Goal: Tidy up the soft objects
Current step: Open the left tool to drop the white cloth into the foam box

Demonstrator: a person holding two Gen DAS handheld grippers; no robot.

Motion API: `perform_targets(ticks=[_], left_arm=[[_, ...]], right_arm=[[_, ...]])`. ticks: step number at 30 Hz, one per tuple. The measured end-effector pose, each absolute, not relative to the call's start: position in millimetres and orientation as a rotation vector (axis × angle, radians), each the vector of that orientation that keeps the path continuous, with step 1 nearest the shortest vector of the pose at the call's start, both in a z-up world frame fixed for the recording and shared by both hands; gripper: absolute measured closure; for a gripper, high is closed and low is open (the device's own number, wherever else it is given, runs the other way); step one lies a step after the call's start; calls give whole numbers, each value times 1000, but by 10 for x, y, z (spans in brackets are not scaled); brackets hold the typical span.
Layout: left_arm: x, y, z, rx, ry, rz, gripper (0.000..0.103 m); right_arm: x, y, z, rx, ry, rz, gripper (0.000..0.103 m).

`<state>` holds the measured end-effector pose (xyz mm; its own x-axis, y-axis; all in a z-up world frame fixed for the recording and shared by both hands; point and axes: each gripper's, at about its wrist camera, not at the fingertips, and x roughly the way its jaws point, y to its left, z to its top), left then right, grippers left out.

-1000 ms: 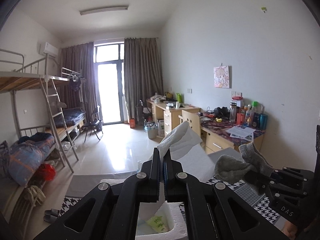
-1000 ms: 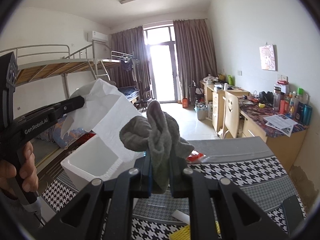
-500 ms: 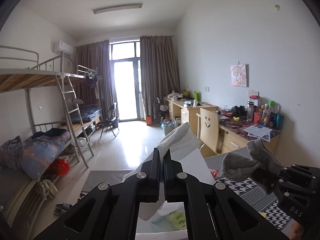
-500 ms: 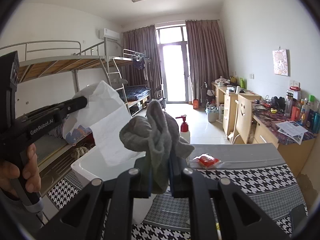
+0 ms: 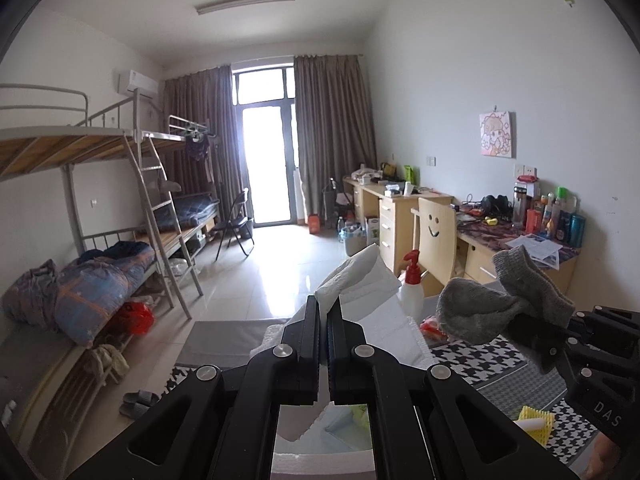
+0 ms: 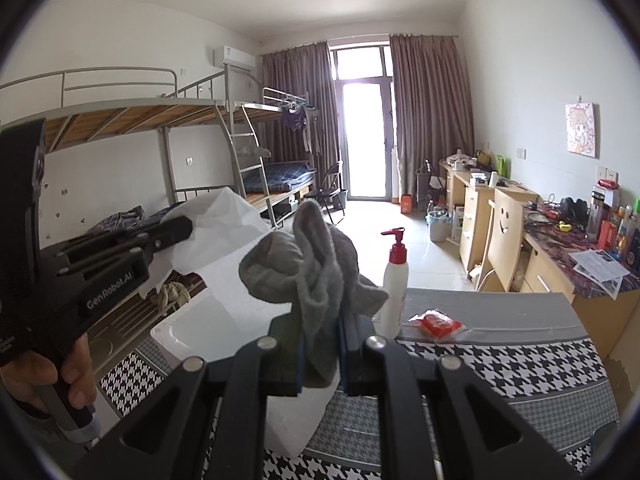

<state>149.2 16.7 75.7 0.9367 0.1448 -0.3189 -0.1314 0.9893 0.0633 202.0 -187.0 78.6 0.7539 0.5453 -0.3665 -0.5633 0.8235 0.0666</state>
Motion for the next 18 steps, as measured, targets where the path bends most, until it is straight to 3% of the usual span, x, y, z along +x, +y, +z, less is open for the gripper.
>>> perform_targets(ticks=[13,15,17,18], left_arm=[[1576,274,589,21,397,158,99],[1594,291,560,27,416,157,89],[1597,315,531,19,429,147,46],[1586,323,524,11,427,150,37]], right_arm=[[2106,-1713,746,-64,416,623,87],[2115,-1700,741,-65,419,627,87],[2121,-1686,732,-68,423,628,87],[2126,-1678,727,-68,426,628,87]])
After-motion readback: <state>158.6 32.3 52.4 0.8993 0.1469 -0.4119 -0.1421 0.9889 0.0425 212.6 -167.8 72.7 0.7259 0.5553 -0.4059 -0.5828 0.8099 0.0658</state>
